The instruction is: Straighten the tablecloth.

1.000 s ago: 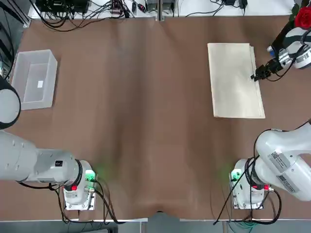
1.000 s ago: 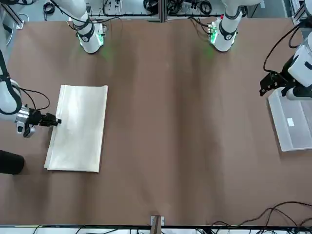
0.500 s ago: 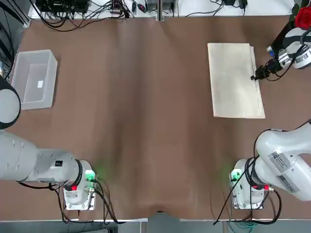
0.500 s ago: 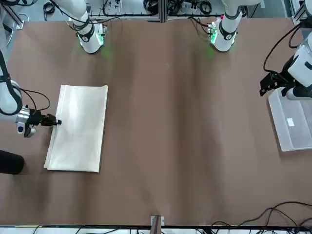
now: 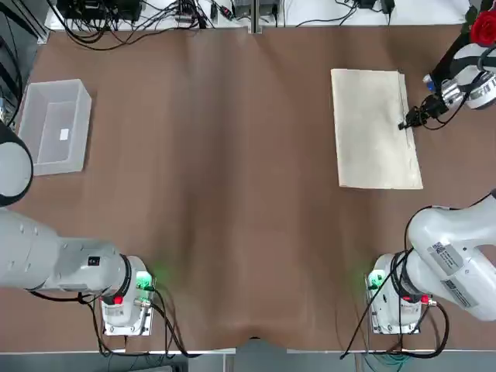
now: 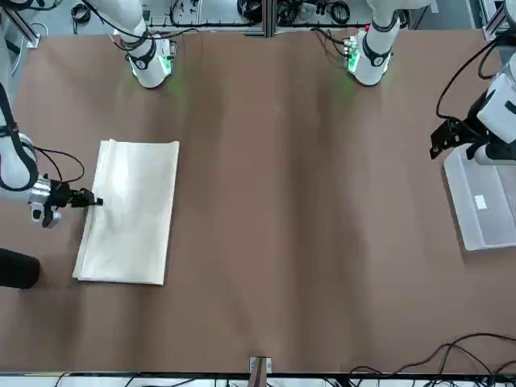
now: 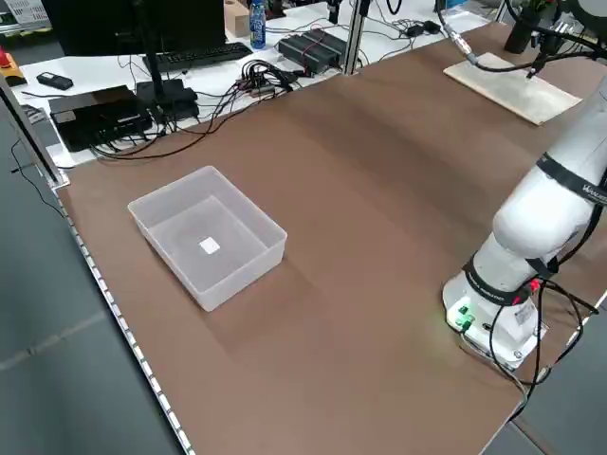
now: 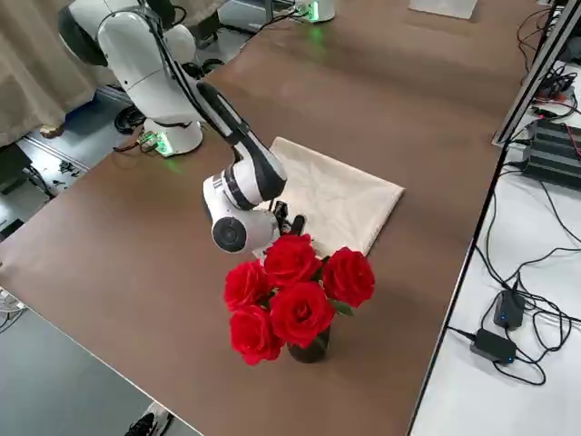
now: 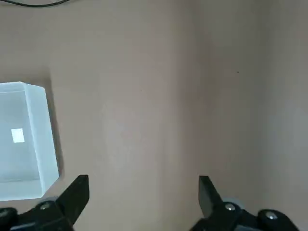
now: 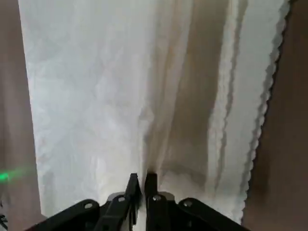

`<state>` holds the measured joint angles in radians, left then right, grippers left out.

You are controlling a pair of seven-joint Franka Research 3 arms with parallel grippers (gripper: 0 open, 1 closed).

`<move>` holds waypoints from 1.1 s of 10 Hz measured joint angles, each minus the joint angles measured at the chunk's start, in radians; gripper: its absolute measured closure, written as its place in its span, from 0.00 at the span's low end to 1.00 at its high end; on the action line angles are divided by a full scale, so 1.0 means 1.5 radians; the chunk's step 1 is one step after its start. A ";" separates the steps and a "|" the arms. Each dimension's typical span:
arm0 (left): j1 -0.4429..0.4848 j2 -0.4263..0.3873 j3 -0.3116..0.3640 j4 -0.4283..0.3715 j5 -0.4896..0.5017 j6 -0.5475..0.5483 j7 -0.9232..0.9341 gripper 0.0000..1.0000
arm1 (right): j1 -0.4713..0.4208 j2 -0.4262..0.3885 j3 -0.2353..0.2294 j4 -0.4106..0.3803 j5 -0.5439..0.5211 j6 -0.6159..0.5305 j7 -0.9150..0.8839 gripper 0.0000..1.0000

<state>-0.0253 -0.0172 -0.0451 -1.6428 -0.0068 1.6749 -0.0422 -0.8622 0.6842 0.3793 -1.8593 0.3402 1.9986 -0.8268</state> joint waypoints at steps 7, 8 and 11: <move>0.000 0.000 0.000 0.000 0.000 0.000 0.000 0.00 | 0.036 -0.037 0.064 0.035 0.000 -0.102 0.040 0.98; 0.000 0.000 0.000 0.000 0.000 0.000 0.000 0.00 | 0.046 -0.040 0.084 0.039 0.000 -0.103 0.065 0.98; 0.000 0.000 0.000 0.000 0.000 0.000 0.000 0.00 | 0.058 -0.054 0.159 0.042 0.000 -0.100 0.159 0.98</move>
<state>-0.0250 -0.0171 -0.0448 -1.6425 -0.0068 1.6749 -0.0422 -0.7749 0.6031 0.6175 -1.7965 0.3406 1.8489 -0.5878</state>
